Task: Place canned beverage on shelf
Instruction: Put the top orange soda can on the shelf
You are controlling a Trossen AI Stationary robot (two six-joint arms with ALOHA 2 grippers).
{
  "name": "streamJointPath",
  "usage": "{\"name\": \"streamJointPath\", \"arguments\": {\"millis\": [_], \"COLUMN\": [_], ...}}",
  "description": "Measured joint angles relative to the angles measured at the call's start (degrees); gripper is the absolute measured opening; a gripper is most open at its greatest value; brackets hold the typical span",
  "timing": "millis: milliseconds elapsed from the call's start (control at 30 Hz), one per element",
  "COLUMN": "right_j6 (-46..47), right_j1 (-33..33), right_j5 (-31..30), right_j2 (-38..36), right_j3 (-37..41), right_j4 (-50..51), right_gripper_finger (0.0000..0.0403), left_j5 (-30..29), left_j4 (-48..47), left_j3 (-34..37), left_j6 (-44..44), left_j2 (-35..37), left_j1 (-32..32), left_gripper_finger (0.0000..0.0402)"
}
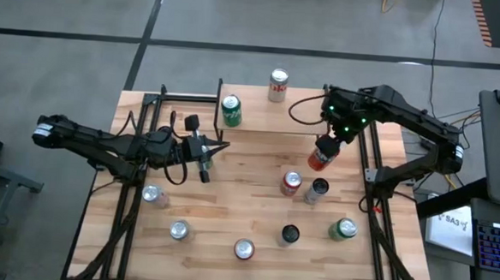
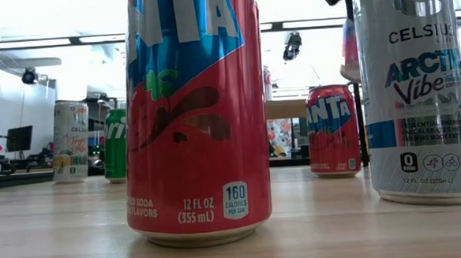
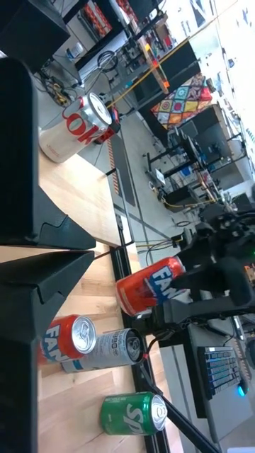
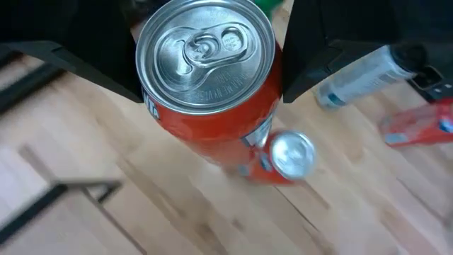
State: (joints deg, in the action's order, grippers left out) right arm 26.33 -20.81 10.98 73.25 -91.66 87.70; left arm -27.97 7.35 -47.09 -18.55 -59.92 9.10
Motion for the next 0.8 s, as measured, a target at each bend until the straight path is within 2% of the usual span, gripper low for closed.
{"name": "streamJointPath", "arguments": {"millis": [400,600,800], "right_j6": [-3.6,-9.0,-14.4], "right_j1": [0.6,0.5,0.5], "right_j5": [-0.7,-6.3,-14.6], "right_j2": [2.6,10.4,20.0], "right_j3": [-4.8,-15.0,-27.2], "right_j4": [-19.8,-15.1,-2.1], "right_gripper_finger": [0.0278,0.0278,0.0278], "left_j5": [0.0,0.0,0.0], "left_j4": [0.0,0.2,0.2], "left_j3": [0.0,0.0,0.0], "left_j6": [0.0,0.1,0.9], "left_j2": [0.0,0.0,0.0], "left_j1": [0.0,0.0,0.0], "left_gripper_finger": [0.0,0.0,0.0]}}
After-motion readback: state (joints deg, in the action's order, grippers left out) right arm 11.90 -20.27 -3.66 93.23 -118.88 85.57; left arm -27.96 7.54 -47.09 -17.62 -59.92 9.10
